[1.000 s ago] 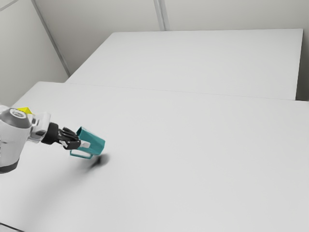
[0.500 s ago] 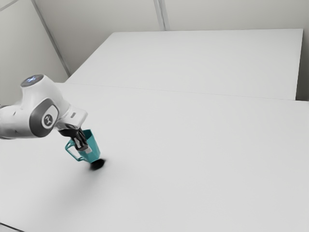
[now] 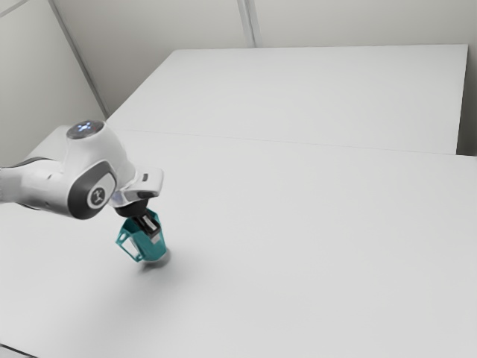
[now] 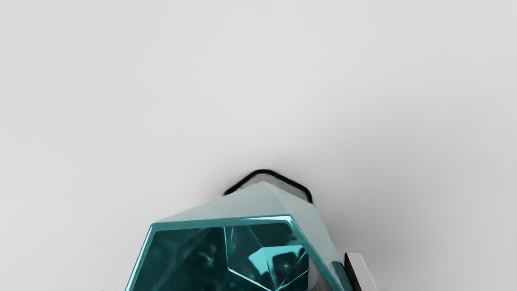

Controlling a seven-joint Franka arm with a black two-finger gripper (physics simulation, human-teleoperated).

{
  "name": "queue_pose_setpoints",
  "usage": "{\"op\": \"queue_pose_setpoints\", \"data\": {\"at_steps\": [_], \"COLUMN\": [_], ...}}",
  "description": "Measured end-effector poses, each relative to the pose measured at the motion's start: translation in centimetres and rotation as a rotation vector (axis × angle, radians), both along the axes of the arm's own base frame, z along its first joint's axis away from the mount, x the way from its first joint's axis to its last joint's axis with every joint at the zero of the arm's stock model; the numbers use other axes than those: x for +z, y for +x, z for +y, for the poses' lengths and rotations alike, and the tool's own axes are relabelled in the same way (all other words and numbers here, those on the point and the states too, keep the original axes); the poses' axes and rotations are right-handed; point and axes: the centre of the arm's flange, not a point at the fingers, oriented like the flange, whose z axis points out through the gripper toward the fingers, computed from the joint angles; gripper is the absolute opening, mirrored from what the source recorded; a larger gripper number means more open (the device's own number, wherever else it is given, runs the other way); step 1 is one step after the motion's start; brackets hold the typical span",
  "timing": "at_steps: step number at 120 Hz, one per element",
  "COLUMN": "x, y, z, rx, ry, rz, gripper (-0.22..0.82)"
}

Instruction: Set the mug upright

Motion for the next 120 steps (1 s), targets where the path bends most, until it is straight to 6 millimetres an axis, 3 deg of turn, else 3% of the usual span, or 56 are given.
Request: {"op": "queue_pose_setpoints", "data": {"at_steps": [25, 64, 100, 120], "x": [-0.7, -1.5, -1.6, 1.0], "y": [0.1, 0.0, 0.0, -0.3], "z": [-1.3, -1.5, -1.5, -1.4], "rx": [0.110, 0.255, 0.334, 0.359], "ry": [-0.006, -0.015, -0.035, -0.057], "rz": [0.006, 0.022, 0.026, -0.024], "gripper": [-0.17, -0.15, 0.24, 0.36]}}
